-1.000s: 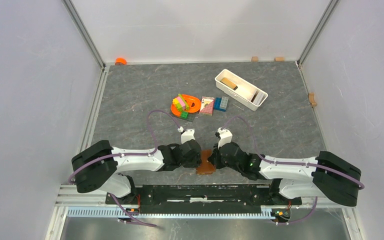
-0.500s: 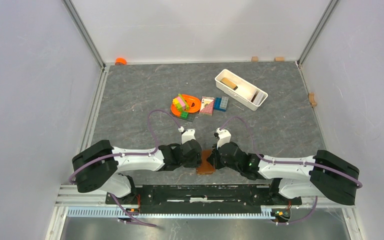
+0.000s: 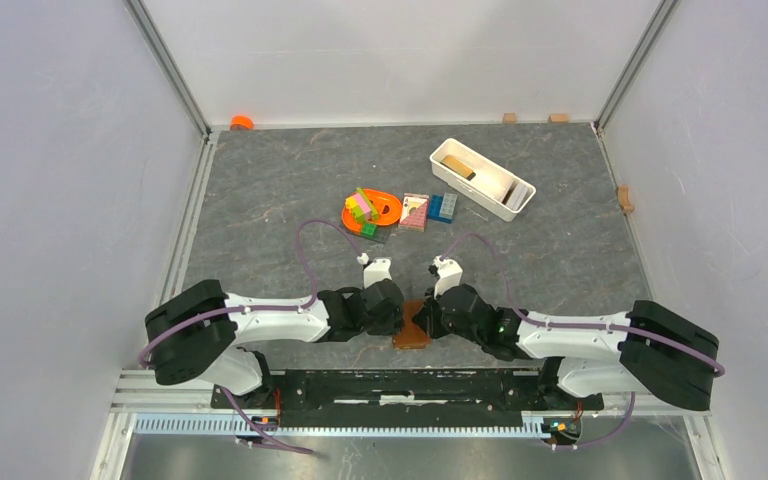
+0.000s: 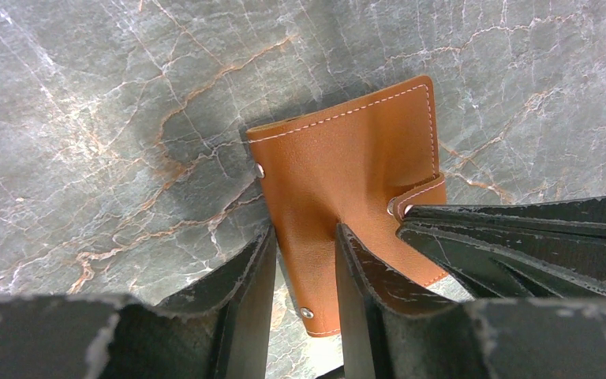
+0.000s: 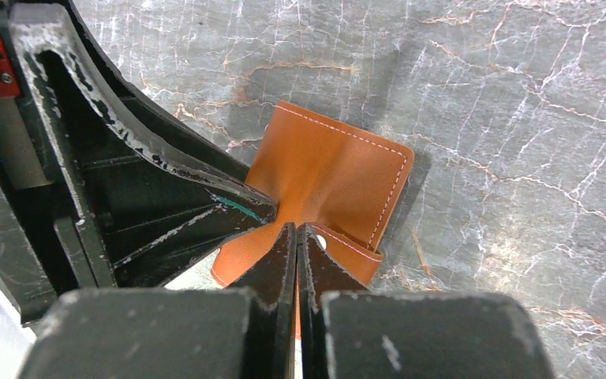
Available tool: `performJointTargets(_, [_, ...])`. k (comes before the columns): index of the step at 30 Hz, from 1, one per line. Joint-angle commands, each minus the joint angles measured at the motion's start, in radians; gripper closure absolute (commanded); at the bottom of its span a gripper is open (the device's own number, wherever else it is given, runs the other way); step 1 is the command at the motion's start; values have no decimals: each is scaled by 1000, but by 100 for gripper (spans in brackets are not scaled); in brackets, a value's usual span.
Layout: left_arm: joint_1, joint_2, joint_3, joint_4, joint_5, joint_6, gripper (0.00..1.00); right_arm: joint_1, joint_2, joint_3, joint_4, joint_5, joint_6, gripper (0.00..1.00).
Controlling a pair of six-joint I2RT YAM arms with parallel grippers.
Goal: Put the credit cards into the card holder
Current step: Close the card holder at the center of the board.
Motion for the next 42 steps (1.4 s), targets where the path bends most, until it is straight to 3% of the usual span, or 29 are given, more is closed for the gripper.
performJointTargets(1, [-15, 65, -37, -127, 20, 41, 60, -3, 8, -31, 76, -31, 20, 100])
performJointTargets(17, [-14, 65, -34, -135, 20, 39, 60, -3, 23, -82, 138, -1, 42, 100])
performJointTargets(26, [-16, 59, -34, -144, 14, 36, 60, -1, -20, 15, 2, 21, -51, 100])
performJointTargets(37, [-16, -10, -45, -127, 15, 29, 56, 14, -57, 135, -312, 105, -121, 60])
performJointTargets(42, [-16, -27, -50, -104, 38, 27, 53, 46, -16, 204, -396, 135, -114, 56])
